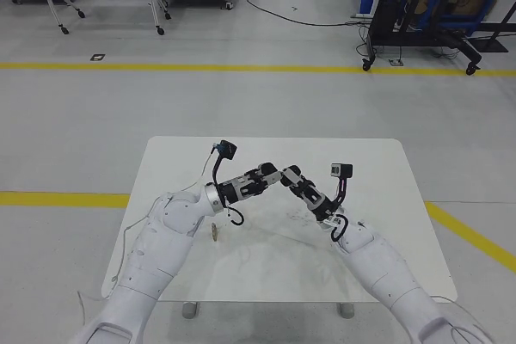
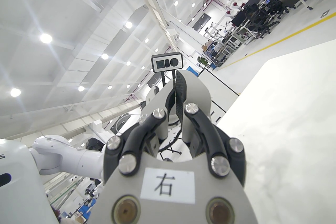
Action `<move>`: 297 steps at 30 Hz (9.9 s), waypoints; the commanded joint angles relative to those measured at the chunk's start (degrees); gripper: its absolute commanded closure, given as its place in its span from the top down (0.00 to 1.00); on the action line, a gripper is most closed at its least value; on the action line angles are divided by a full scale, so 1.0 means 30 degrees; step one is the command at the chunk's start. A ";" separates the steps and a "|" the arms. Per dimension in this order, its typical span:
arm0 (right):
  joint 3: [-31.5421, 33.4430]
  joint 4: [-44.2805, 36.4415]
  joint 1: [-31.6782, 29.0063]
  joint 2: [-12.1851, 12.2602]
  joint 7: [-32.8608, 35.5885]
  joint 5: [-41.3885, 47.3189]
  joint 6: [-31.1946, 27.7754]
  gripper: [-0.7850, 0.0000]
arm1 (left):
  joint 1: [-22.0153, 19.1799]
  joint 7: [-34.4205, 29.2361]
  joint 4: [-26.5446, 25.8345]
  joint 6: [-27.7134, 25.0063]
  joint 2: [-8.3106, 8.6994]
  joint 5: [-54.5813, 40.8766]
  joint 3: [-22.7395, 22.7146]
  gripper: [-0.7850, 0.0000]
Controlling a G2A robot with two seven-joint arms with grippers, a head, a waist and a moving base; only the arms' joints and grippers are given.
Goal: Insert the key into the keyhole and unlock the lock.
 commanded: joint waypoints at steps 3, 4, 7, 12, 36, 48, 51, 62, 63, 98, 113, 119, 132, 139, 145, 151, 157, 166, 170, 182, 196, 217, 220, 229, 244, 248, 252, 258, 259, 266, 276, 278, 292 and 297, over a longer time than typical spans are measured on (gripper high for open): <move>0.0224 0.0014 -0.0084 -0.0098 0.0124 -0.0035 0.0000 0.00 | -0.0018 0.0094 0.0012 0.0013 0.0041 -0.0074 0.0114 0.13; 0.0266 0.0004 -0.0106 -0.0123 0.0187 -0.0052 0.0000 0.00 | -0.0001 0.0079 0.0009 -0.0002 0.0041 -0.0281 0.0166 0.13; 0.0365 -0.0006 -0.0136 -0.0193 0.0440 -0.0188 0.0000 0.00 | -0.0057 -0.0059 0.0055 0.0077 0.0065 -0.0681 0.0247 0.05; 0.0617 0.0018 -0.0197 -0.0311 0.0503 -0.0355 0.0000 0.00 | -0.0093 -0.0103 0.0034 0.0169 0.0125 -0.0874 0.0336 0.00; 0.1678 0.0008 -0.0526 -0.0740 0.1097 -0.0577 0.0000 0.00 | -0.0409 -0.0267 0.0265 0.0284 0.0338 -0.1219 0.0956 0.00; 0.2014 0.0119 -0.0601 -0.0899 0.1615 -0.0422 0.0000 1.00 | -0.0440 0.0549 0.0278 0.0517 0.0441 -0.0945 0.0979 0.00; 0.2014 0.0119 -0.0601 -0.0899 0.1615 -0.0422 0.0000 1.00 | -0.0359 0.1441 0.0266 0.0817 0.0454 -0.0756 0.0793 0.00; 0.2014 0.0119 -0.0601 -0.0899 0.1615 -0.0422 0.0000 1.00 | -0.0218 0.1627 0.0129 0.0991 0.0458 -0.0684 0.0801 0.00; 0.2014 0.0119 -0.0601 -0.0899 0.1615 -0.0422 0.0000 1.00 | -0.0136 0.1674 -0.0031 0.1103 0.0479 -0.0513 0.0796 0.00; 0.6276 -0.7509 -0.2790 0.2879 0.9356 -1.0163 0.0000 0.56 | -0.0917 -0.1711 -0.0425 -0.2937 0.1156 0.2072 0.2667 0.00; 0.5353 -0.7457 -0.2358 0.3438 0.8815 -0.9774 0.0000 0.00 | -0.1032 -0.1605 -0.0482 -0.3046 0.1397 0.1860 0.3071 0.00; 0.5196 -0.7602 -0.2337 0.3692 0.8669 -0.9587 0.0000 0.00 | -0.1034 -0.1176 -0.0601 -0.2914 0.1501 0.2296 0.3078 0.50; 0.5266 -0.7716 -0.2589 0.4262 0.7861 -0.9526 0.0000 0.00 | -0.0669 0.0661 -0.0823 -0.2803 0.1791 0.2614 0.2425 1.00; 0.5499 -0.7774 -0.2900 0.4468 0.7367 -0.9585 0.0000 0.00 | -0.0441 0.1605 -0.0910 -0.2568 0.1882 0.2613 0.1913 1.00; 0.5499 -0.7774 -0.2900 0.4468 0.7367 -0.9585 0.0000 0.00 | -0.0245 0.1678 -0.1698 -0.1945 0.1880 0.3085 0.2063 1.00; 0.5499 -0.7774 -0.2900 0.4468 0.7367 -0.9585 0.0000 0.00 | 0.1478 -0.0370 -0.4922 0.0218 0.2683 0.5158 0.0200 1.00; 0.5499 -0.7774 -0.2900 0.4468 0.7367 -0.9585 0.0000 0.00 | 0.5457 -0.7309 -1.2064 0.4661 0.4013 0.8871 -0.3414 1.00; 0.5499 -0.7774 -0.2900 0.4468 0.7367 -0.9585 0.0000 0.00 | 0.8095 -1.4037 -1.5787 0.9704 0.4609 1.4940 -0.3799 1.00; 0.5499 -0.7774 -0.2900 0.4468 0.7367 -0.9585 0.0000 0.00 | 0.6986 -1.4308 -1.4230 1.2096 0.4398 1.5253 -0.2689 1.00; 0.5499 -0.7774 -0.2900 0.4468 0.7367 -0.9585 0.0000 0.00 | 0.5398 -1.1417 -1.1233 1.6215 0.3810 1.4876 -0.0765 0.71; 0.5499 -0.7774 -0.2900 0.4468 0.7367 -0.9585 0.0000 0.00 | 0.5202 -1.1203 -1.0778 1.6991 0.3680 1.5065 -0.0198 0.50; 0.5499 -0.7774 -0.2900 0.4468 0.7367 -0.9585 0.0000 0.00 | 0.4800 -1.1826 -1.0294 1.8160 0.3550 1.5461 0.0061 0.00; 0.5499 -0.7774 -0.2900 0.4468 0.7367 -0.9585 0.0000 0.00 | 0.4876 -1.1801 -1.0357 1.8127 0.3564 1.5450 -0.0047 0.00; 0.5499 -0.7774 -0.2900 0.4468 0.7367 -0.9585 0.0000 0.00 | 0.4953 -1.1782 -1.0509 1.7767 0.3585 1.5783 -0.0026 0.04; 0.5499 -0.7774 -0.2900 0.4468 0.7367 -0.9585 0.0000 0.00 | 0.4599 -1.2095 -1.0109 1.7144 0.3526 1.5666 0.0226 0.24; 0.5499 -0.7774 -0.2900 0.4468 0.7367 -0.9585 0.0000 0.00 | 0.4471 -1.1822 -0.9862 1.7012 0.3495 1.5616 0.0285 0.21; 0.5499 -0.7774 -0.2900 0.4468 0.7367 -0.9585 0.0000 0.00 | 0.3942 -1.1413 -0.9184 1.6655 0.3380 1.5481 0.0672 0.14; 0.5499 -0.7774 -0.2900 0.4468 0.7367 -0.9585 0.0000 0.00 | 0.3302 -1.1367 -0.8319 1.6445 0.3206 1.4933 0.1131 0.00; 0.5499 -0.7774 -0.2900 0.4468 0.7367 -0.9585 0.0000 0.00 | 0.3272 -1.1428 -0.8293 1.6444 0.3199 1.4892 0.1140 0.00; 0.5499 -0.7774 -0.2900 0.4468 0.7367 -0.9585 0.0000 0.00 | 0.3813 -1.1976 -0.9088 1.6453 0.3367 1.5038 0.0552 0.00; 0.5499 -0.7774 -0.2900 0.4468 0.7367 -0.9585 0.0000 0.00 | 0.4216 -1.2316 -0.9796 1.5992 0.3506 1.5423 0.0300 0.00; 0.5499 -0.7774 -0.2900 0.4468 0.7367 -0.9585 0.0000 0.00 | 0.4135 -1.2399 -0.9755 1.5933 0.3493 1.5510 0.0421 0.07; 0.5499 -0.7774 -0.2900 0.4468 0.7367 -0.9585 0.0000 0.00 | 0.3792 -1.3076 -0.9819 1.5965 0.3417 1.5844 0.0936 0.06; 0.5499 -0.7774 -0.2900 0.4468 0.7367 -0.9585 0.0000 0.00 | 0.3589 -1.3290 -0.9492 1.5863 0.3383 1.5730 0.1042 0.00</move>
